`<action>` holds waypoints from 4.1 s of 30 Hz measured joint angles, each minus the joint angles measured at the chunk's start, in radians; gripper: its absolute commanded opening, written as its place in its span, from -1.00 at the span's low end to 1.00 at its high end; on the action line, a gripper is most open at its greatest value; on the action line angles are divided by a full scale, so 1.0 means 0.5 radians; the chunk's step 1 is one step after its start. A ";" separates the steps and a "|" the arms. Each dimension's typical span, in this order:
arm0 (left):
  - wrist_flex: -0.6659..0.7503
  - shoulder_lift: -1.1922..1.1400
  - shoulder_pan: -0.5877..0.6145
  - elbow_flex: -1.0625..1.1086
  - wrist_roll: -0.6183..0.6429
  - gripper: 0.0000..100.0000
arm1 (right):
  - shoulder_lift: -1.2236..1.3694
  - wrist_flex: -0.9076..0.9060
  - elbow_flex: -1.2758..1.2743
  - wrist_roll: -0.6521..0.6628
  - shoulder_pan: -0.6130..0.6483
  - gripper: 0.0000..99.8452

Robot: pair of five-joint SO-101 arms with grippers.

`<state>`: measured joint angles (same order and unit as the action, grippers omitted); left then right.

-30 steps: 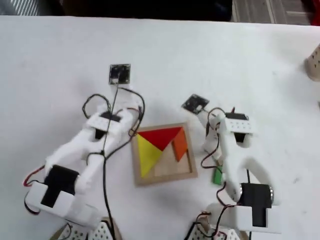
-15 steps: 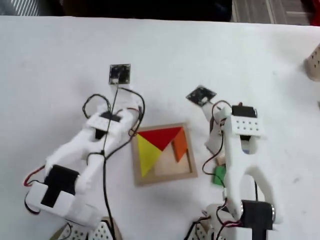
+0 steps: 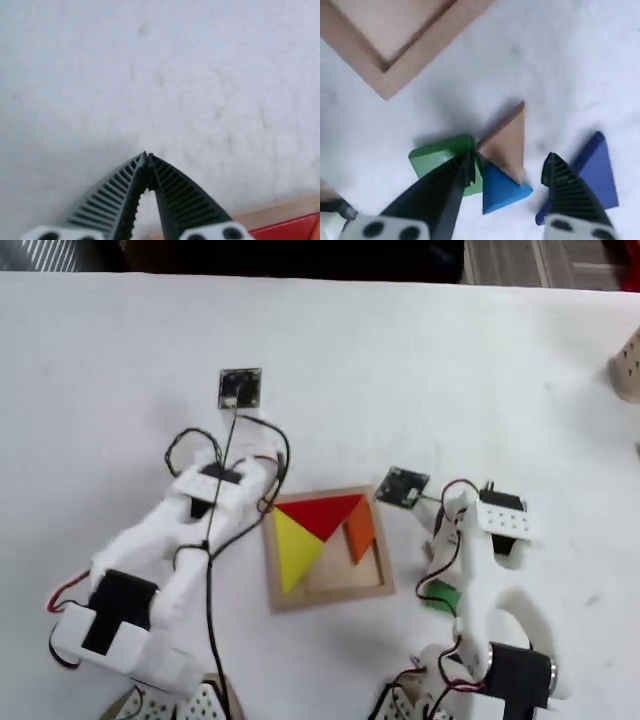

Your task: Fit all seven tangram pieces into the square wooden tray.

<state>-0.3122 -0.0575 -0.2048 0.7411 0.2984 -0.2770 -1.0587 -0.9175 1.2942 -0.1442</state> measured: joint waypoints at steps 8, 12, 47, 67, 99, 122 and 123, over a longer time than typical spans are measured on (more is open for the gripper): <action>0.000 0.000 0.000 0.000 0.000 -0.95 | -0.012 0.215 -0.040 0.025 -0.009 -0.48; 0.000 0.000 0.000 0.000 0.000 -0.95 | 0.043 0.334 -0.040 0.025 -0.009 -0.51; 0.000 0.000 0.000 0.000 -0.083 -0.95 | 0.230 0.249 0.153 0.150 0.135 -0.51; -0.080 0.000 0.000 0.000 -0.098 -0.95 | 0.230 0.264 0.153 -0.206 0.150 -0.51; -0.095 0.000 0.000 0.000 -0.098 -0.95 | -0.037 0.184 -0.037 0.086 0.132 -0.60; -0.095 0.000 0.000 0.000 -0.098 -0.95 | 0.135 0.396 -0.031 0.153 0.129 -0.64; -0.095 0.000 0.000 0.000 -0.098 -0.95 | 0.166 0.374 0.000 0.178 0.129 -0.64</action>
<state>-0.3598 -0.0575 -0.2048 0.7411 0.2493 -0.1941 -0.8715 -0.9175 1.3832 -0.0798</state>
